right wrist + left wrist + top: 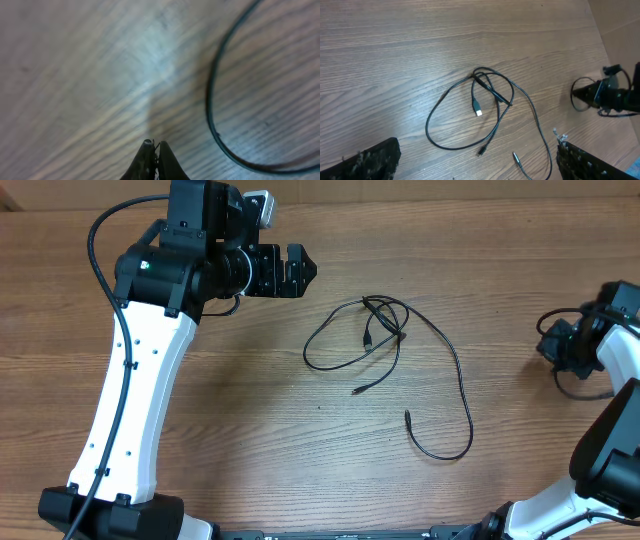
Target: Untangle cables
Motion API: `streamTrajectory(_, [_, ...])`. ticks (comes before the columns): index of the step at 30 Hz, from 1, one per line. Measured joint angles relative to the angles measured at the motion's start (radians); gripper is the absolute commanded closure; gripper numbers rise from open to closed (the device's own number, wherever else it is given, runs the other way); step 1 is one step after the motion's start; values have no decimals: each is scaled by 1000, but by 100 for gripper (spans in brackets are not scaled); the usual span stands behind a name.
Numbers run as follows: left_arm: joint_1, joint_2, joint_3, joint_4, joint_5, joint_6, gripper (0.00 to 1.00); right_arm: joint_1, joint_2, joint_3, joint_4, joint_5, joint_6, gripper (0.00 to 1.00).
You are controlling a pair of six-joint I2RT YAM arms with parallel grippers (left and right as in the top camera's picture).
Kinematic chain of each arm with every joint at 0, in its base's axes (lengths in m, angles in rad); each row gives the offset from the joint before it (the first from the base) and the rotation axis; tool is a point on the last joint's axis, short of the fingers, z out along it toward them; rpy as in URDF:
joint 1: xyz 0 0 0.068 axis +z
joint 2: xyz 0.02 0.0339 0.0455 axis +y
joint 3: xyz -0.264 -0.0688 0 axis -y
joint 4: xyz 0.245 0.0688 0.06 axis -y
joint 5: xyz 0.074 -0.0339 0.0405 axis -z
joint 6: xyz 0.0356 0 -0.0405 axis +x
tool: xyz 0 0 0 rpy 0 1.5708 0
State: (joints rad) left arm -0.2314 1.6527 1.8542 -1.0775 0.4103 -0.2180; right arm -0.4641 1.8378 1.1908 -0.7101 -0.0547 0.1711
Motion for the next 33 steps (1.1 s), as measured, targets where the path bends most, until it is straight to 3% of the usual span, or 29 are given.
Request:
streamTrajectory(6, [0, 0, 0, 0, 0, 0, 0, 0, 0, -88, 56, 59, 9, 96])
streamTrajectory(18, [0, 0, 0, 0, 0, 0, 0, 0, 2, -178, 325, 256, 11, 96])
streamTrajectory(25, [0, 0, 0, 0, 0, 0, 1, -53, 2, -179, 331, 346, 24, 96])
streamTrajectory(33, [0, 0, 0, 0, 0, 0, 0, -119, 2, -122, 210, 167, 40, 96])
